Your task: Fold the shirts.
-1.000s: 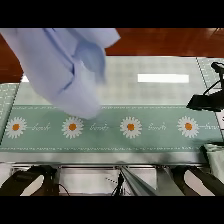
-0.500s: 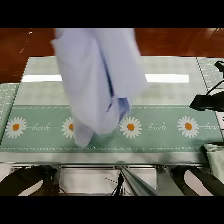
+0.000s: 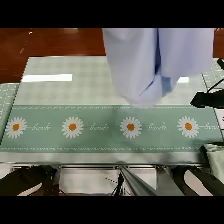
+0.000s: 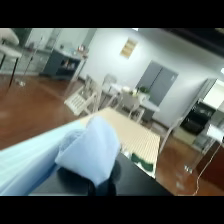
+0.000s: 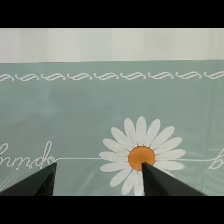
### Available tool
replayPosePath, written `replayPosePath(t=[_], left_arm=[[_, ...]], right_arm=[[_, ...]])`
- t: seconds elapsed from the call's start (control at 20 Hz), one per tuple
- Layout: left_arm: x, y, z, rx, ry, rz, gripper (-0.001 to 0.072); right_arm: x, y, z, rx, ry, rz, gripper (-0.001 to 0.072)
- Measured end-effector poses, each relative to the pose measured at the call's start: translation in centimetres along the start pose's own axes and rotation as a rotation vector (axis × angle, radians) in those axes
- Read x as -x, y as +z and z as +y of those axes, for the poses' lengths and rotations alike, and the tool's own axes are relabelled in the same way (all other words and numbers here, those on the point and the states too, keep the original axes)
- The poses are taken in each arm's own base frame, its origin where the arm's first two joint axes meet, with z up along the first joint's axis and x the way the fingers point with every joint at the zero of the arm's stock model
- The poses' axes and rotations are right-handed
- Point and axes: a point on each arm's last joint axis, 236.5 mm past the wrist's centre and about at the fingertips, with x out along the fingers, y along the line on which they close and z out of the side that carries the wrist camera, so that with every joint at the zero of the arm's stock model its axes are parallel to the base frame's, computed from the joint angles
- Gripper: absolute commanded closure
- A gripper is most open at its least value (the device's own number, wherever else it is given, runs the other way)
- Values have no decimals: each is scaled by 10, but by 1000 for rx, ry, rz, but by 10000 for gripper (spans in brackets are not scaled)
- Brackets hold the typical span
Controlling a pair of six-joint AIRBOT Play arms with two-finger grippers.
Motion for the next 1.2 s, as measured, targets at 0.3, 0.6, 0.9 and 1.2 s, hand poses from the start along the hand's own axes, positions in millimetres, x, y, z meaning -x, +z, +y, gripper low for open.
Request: replayPosePath(t=[0.3,0.6,0.9,1.2], left_arm=[[35,-118,143,82,378,418,677],[143,-270,279,324,761,760,677],[193,-300,316,417,879,793,308],[257,-274,337,439,990,850,80]], right_arm=[[0,5,4,-6,19,-20,126],[1,11,19,-23,79,-45,126],[2,13,27,-32,114,-55,126],[2,14,26,-12,110,-58,126]])
